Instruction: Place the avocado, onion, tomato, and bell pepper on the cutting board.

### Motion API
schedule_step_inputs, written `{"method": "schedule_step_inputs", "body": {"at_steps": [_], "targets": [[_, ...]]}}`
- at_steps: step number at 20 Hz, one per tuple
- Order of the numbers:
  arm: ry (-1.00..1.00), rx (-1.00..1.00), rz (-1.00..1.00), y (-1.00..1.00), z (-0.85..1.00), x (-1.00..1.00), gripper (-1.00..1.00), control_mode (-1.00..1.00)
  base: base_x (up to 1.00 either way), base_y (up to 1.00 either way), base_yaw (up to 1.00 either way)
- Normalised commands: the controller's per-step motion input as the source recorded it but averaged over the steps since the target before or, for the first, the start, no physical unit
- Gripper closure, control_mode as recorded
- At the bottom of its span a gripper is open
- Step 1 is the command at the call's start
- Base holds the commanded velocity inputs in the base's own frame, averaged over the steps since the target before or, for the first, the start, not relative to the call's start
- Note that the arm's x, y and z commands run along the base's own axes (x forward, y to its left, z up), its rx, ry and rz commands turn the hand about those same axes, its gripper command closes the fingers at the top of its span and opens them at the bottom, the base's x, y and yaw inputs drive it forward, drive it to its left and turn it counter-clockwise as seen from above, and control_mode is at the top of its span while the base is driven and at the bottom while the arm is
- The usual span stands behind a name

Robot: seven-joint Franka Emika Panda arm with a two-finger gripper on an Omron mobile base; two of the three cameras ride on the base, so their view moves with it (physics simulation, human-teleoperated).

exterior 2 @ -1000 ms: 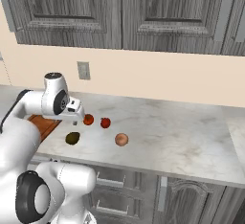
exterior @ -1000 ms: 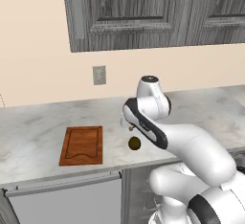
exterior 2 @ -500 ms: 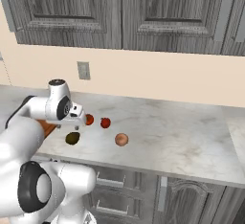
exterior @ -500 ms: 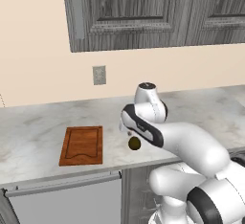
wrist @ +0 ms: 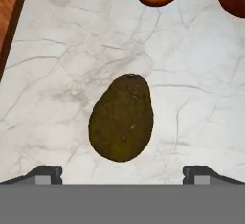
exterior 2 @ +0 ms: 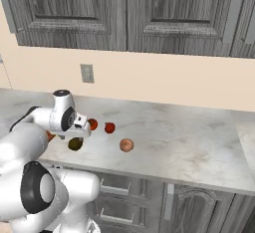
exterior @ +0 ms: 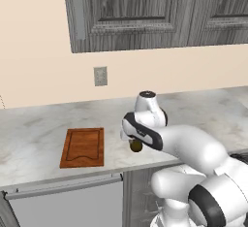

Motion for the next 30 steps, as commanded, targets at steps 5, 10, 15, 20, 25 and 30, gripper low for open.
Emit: {"method": "schedule_step_inputs", "body": {"at_steps": [5, 10, 15, 20, 25, 30], "targets": [[0.04, 0.00, 0.00, 0.00, -0.26, 0.15, -1.00, -1.00, 0.00, 0.00, 0.00], [0.05, 0.00, 0.00, 0.00, -0.23, 0.22, -1.00, -1.00, 0.00, 0.00, 0.00], [0.06, 0.00, 0.00, 0.07, -0.27, 0.18, -1.00, -1.00, 0.00, 0.00, 0.00], [0.04, -0.02, 0.00, 0.16, -0.26, 0.06, 1.00, -1.00, 0.00, 0.00, 0.00], [0.00, -0.01, 0.00, 0.01, 0.05, -0.02, 1.00, -1.00, 0.00, 0.00, 0.00], [-0.02, -0.04, 0.00, 0.10, 0.40, -0.13, 1.00, -1.00, 0.00, 0.00, 0.00]]}}
